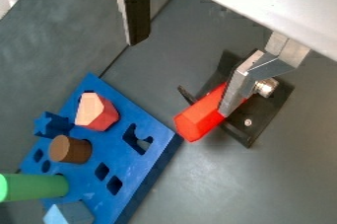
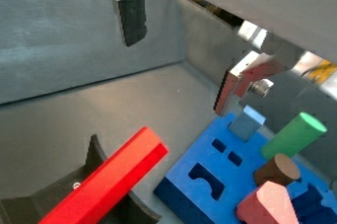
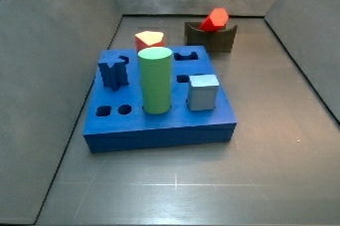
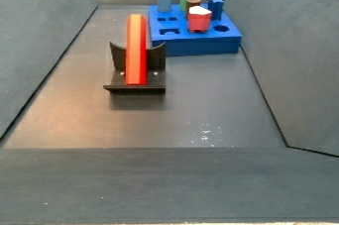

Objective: Pick up the hexagon object. Move up. Place the hexagon object on the fixture. Regrasp the hexagon object. Move to above the board. Insert the hexagon object.
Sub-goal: Regrasp the hexagon object.

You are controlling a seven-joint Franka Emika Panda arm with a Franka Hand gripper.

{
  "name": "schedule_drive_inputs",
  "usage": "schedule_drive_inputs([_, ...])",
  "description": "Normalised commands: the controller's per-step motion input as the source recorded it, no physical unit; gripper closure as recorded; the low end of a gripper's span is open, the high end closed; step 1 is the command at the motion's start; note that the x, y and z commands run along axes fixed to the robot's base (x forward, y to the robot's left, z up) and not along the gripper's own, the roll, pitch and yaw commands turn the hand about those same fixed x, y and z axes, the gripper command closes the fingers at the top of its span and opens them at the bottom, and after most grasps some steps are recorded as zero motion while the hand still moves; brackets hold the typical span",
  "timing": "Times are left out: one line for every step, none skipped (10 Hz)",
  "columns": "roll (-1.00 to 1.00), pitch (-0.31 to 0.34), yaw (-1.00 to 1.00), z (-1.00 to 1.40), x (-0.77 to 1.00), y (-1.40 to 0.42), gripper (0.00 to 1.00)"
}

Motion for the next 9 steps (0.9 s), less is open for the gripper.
schedule_drive_inputs([1.00, 0.028, 0.02, 0.17, -0.04, -0.70, 0.00])
schedule_drive_inputs([1.00, 0.025, 0.02, 0.12, -0.04, -0.59, 0.00])
schedule_drive_inputs([1.00, 0.019, 0.02, 0.05, -0.03, -0.35, 0.00])
schedule_drive_inputs([1.00, 0.014, 0.02, 0.03, -0.03, -0.17, 0.00])
schedule_drive_inputs([1.00, 0.011, 0.02, 0.02, -0.02, -0.02, 0.00])
schedule_drive_inputs([1.00, 0.009, 0.02, 0.01, -0.01, 0.00, 0.00])
schedule_drive_inputs([1.00, 0.012, 0.02, 0.01, -0.01, -0.02, 0.00])
schedule_drive_inputs([1.00, 0.016, 0.02, 0.01, -0.01, -0.02, 0.00])
schedule_drive_inputs([1.00, 0.021, 0.03, 0.01, 0.01, -0.02, 0.00])
